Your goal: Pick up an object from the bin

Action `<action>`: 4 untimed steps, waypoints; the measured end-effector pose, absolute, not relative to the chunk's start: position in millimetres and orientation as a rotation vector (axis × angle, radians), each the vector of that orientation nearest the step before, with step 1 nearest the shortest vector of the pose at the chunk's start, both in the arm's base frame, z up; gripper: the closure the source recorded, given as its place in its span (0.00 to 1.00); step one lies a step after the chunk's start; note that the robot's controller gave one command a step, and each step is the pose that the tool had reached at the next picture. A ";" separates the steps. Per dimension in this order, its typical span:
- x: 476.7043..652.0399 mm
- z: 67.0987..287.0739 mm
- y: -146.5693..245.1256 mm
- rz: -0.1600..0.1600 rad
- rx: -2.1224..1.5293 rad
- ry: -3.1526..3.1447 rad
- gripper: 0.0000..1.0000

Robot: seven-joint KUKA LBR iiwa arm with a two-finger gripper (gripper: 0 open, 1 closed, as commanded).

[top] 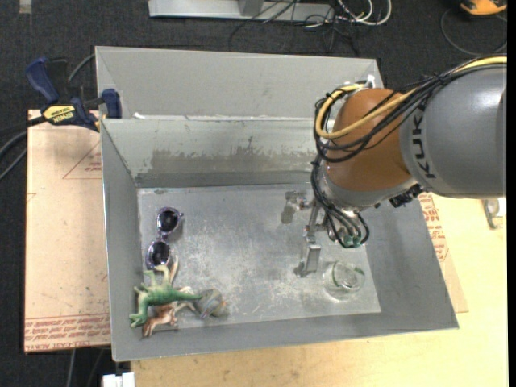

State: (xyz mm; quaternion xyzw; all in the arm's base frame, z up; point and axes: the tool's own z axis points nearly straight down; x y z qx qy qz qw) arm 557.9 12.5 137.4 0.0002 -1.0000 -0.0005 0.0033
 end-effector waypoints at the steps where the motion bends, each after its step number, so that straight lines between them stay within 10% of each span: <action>1: 559.6 141.7 12.4 -0.002 -0.001 -3.142 0.00; 2: 512.3 68.5 -61.6 -0.001 0.149 -3.128 0.00; 3: 488.8 149.1 -67.4 -0.002 -0.035 -3.147 0.00; 4: 512.1 99.4 -102.4 -0.002 0.100 -3.131 0.00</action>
Offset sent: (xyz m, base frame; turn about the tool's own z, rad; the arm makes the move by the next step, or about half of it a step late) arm -0.0444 -0.0726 -0.0674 -0.0991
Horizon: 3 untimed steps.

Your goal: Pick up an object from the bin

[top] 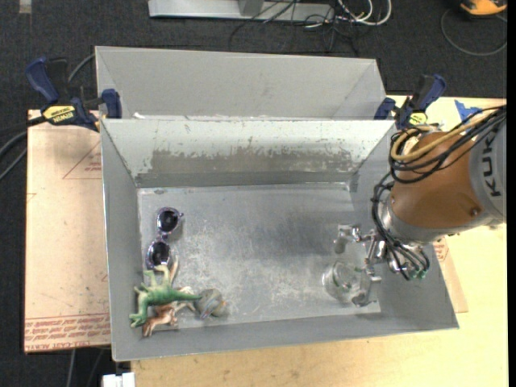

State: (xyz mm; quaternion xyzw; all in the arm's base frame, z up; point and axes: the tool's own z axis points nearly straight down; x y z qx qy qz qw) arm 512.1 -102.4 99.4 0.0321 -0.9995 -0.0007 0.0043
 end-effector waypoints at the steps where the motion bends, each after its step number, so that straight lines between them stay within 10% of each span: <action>1: 485.4 71.1 -101.6 -0.002 -0.015 -3.158 0.00; 2: 500.4 71.5 -111.1 -0.003 0.019 -3.138 1.00; 3: 500.4 71.5 -111.1 -0.003 0.019 -3.138 1.00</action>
Offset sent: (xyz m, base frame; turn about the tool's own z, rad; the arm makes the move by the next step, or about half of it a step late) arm -0.0138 -0.0097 -0.0294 0.0506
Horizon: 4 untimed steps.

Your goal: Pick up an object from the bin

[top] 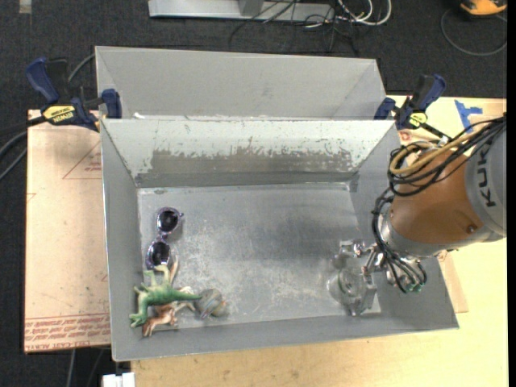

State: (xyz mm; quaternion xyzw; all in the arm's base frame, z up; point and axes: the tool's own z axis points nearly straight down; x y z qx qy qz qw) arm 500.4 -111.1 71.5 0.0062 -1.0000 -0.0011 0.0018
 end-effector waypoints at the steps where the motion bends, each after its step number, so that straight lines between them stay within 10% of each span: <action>1: 499.3 75.2 -110.8 -0.004 0.020 -3.135 1.00; 4: 499.5 118.1 -110.3 -0.004 0.019 -3.136 1.00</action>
Offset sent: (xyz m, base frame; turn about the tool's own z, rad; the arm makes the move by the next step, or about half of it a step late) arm 0.0000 0.0000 0.0403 0.0000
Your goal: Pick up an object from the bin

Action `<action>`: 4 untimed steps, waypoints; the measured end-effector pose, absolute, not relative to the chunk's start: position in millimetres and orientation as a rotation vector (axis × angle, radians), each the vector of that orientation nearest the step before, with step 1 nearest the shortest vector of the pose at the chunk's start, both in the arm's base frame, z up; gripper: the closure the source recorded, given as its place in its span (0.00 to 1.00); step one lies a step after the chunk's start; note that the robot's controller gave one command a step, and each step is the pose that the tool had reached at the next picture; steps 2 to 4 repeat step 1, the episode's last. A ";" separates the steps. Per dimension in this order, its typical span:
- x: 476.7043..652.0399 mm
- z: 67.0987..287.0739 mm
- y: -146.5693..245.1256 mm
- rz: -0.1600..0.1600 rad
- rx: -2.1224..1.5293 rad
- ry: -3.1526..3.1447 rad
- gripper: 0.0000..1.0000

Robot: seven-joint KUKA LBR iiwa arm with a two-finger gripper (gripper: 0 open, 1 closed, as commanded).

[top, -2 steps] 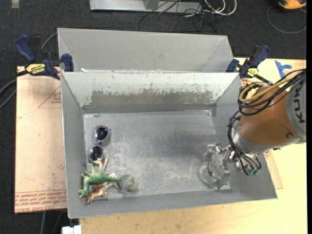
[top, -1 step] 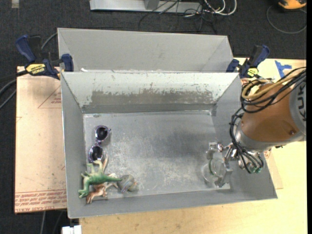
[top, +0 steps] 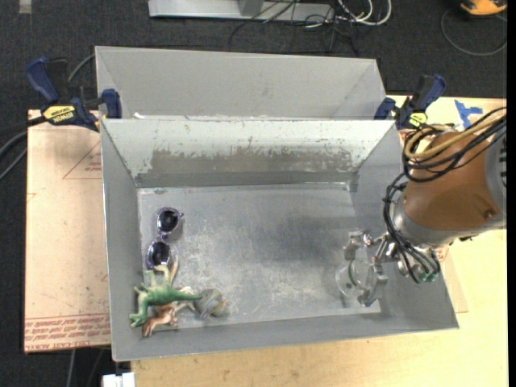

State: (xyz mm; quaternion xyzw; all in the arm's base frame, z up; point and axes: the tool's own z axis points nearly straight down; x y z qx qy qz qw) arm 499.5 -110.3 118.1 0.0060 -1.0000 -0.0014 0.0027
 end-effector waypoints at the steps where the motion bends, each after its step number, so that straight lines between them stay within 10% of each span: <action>1: 500.4 126.7 -110.4 -0.003 0.018 -3.140 1.00; 4: 500.4 126.7 -110.4 -0.003 0.018 -3.140 1.00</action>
Offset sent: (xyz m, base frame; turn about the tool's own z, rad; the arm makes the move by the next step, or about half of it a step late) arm -0.0001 -0.0002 0.0003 0.0000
